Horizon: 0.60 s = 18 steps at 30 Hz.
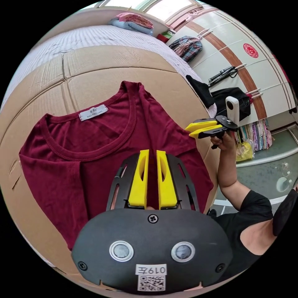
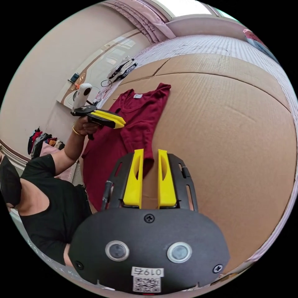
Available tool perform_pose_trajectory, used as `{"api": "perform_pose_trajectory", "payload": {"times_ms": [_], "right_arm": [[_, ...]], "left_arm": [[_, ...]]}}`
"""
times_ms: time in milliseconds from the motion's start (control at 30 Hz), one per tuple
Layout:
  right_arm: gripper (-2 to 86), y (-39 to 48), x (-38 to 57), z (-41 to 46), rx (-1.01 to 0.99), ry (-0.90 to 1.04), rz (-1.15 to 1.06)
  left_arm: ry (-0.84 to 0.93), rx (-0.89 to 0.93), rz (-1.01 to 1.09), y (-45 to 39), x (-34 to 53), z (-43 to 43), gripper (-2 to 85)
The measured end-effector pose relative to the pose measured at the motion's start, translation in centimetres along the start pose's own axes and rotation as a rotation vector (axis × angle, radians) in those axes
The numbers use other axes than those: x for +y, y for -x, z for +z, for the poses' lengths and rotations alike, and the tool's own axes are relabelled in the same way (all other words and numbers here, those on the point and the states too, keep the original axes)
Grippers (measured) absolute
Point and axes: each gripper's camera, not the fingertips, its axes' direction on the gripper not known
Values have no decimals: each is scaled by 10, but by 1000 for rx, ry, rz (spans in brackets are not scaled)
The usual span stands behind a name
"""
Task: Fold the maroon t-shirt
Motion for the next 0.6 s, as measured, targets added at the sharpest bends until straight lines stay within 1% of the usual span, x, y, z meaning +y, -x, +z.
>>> {"api": "perform_pose_trajectory", "payload": {"times_ms": [133,200,300,333,400,467,600], "right_arm": [[44,-3,22,1,19,-7,-27],[39,-7,31,0,5,-16,-26],[33,-12,44,-2,-4,-22,-30],[32,-13,49,-2,-4,-25,-31],[31,-16,57,-2,-7,-30,-29],[30,-20,67,-2,-17,-40,-22],[30,-26,80,-3,-31,-49,-23]], "left_arm": [[15,-118,19,-10,-23,-1,14],[-34,-164,30,-18,-44,-6,18],[-115,-190,40,-26,-86,-9,25],[-117,-188,36,-26,-97,-8,27],[-66,-149,40,-29,-145,4,41],[-31,-151,34,-31,-179,13,49],[71,-247,10,-33,-244,36,56]]}}
